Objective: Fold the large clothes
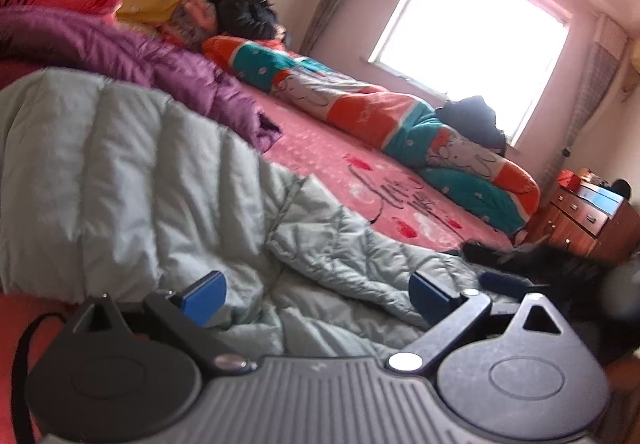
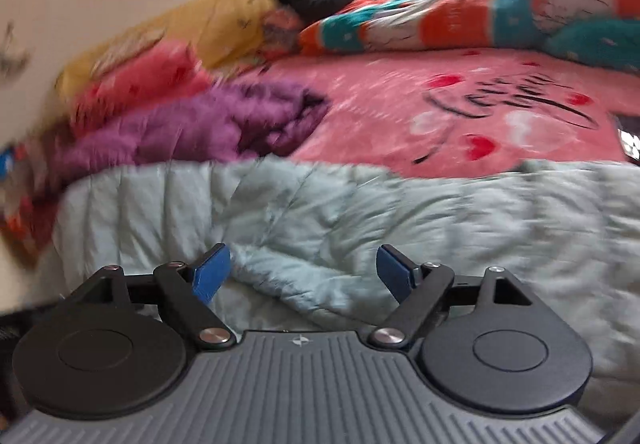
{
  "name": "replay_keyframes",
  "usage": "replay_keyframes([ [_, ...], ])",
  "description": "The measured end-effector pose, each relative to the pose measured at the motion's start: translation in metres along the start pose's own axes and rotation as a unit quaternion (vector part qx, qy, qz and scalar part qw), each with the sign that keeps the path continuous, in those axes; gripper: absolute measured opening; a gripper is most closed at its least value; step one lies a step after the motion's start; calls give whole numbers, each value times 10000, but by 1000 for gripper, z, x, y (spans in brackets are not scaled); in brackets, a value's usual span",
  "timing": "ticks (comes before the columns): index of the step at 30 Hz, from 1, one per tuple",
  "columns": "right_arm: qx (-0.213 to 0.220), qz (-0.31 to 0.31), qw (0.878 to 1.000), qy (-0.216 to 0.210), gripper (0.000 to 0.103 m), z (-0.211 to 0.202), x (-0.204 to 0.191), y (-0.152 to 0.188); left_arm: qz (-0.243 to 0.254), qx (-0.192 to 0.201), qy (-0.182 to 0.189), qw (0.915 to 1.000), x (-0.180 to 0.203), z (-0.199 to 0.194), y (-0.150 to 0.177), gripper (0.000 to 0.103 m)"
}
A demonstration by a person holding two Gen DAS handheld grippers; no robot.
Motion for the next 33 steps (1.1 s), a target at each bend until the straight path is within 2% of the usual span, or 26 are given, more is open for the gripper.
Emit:
replay_keyframes([
  [3, 587, 611, 9962, 203, 100, -47, 34, -18, 228, 5, 111, 9997, 9, 0, 0, 97],
  [6, 1143, 1013, 9852, 778, 101, -80, 78, -35, 396, -93, 128, 9991, 17, 4, 3, 97],
  [9, 1435, 1308, 9698, 1475, 101, -103, 127, -37, 325, -272, 76, 9991, 18, 15, 6, 97],
  [11, 1592, 1521, 9618, 1628, 103, -111, 155, -30, 366, -274, -70, 9989, 19, 22, 5, 97],
  [13, 1603, 1721, 9557, 1767, 103, -113, 174, -24, 164, -275, -176, 9993, 17, 31, 1, 97],
  [15, 1608, 1927, 9526, 1719, 103, -114, 187, -22, -141, -360, -238, 9990, 13, 43, -2, 96],
  [20, 1907, 2130, 9464, 1505, 103, -118, 203, -22, -336, -551, -570, 9963, 9, 76, -5, 92],
  [25, 1895, 2263, 9473, 1241, 103, -103, 194, -23, -754, -657, -780, 9919, 4, 101, -4, 86],
  [26, 1891, 2292, 9471, 1209, 103, -102, 194, -24, -816, -644, -825, 9912, 4, 106, -4, 83],
  [28, 1863, 2334, 9478, 1118, 103, -98, 199, -25, -971, -616, -907, 9892, 2, 112, -5, 69],
  [30, 1844, 2327, 9484, 1114, 103, -97, 198, -26, -993, -641, -991, 9880, 4, 117, -6, 37],
  [31, 1841, 2310, 9486, 1136, 103, -97, 198, -26, -946, -664, -1074, 9875, 6, 118, -7, 32],
  [33, 1834, 2318, 9476, 1215, 103, -93, 202, -25, -764, -638, -1221, 9875, 10, 115, -10, 10],
])
Point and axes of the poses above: each gripper's, at about its wrist camera, not at the fingertips, and z roughly the way its jaws point, x to its right, y to its underside, the point moved 3 cm from there along z, roughly the way its jaws point, and after that the axes turned 4 degrees about x, right-handed, at the moved point
